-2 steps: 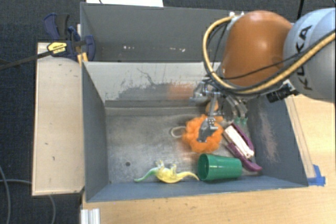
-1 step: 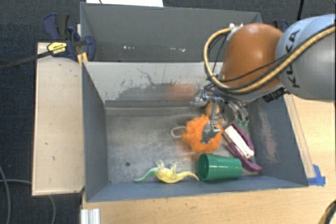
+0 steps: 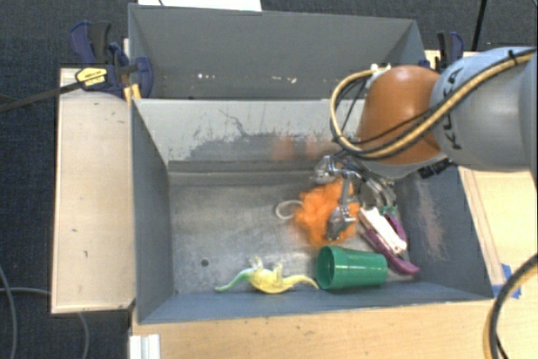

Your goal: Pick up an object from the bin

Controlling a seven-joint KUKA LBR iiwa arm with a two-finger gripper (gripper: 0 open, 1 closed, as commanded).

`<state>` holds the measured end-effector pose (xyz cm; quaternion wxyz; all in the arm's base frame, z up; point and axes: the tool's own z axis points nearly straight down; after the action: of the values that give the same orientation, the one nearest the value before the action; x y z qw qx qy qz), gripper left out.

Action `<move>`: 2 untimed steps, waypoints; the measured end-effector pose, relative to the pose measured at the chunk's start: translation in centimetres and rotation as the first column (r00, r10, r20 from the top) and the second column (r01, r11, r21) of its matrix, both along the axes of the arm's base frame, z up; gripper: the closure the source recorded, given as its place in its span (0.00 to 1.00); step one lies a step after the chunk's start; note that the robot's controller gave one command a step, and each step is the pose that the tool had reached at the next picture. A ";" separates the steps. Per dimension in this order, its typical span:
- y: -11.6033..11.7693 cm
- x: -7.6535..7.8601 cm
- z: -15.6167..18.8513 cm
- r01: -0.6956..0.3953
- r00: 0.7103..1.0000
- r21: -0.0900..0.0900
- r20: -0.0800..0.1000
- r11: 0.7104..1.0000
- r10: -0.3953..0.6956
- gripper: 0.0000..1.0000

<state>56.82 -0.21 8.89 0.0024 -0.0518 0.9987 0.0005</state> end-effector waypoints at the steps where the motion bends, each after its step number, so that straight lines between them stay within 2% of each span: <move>1: -0.2 0.9 -2.4 -0.012 1.000 -0.001 -0.002 1.000 0.012 0.00; 2: -0.2 0.1 -1.4 -0.056 0.998 -0.001 0.004 0.998 0.056 0.00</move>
Offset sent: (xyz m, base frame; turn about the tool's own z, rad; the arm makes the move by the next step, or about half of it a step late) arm -0.0020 -0.0025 -0.0189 -0.0576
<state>56.94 -0.46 7.44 0.0044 -0.0796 0.9968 -0.0001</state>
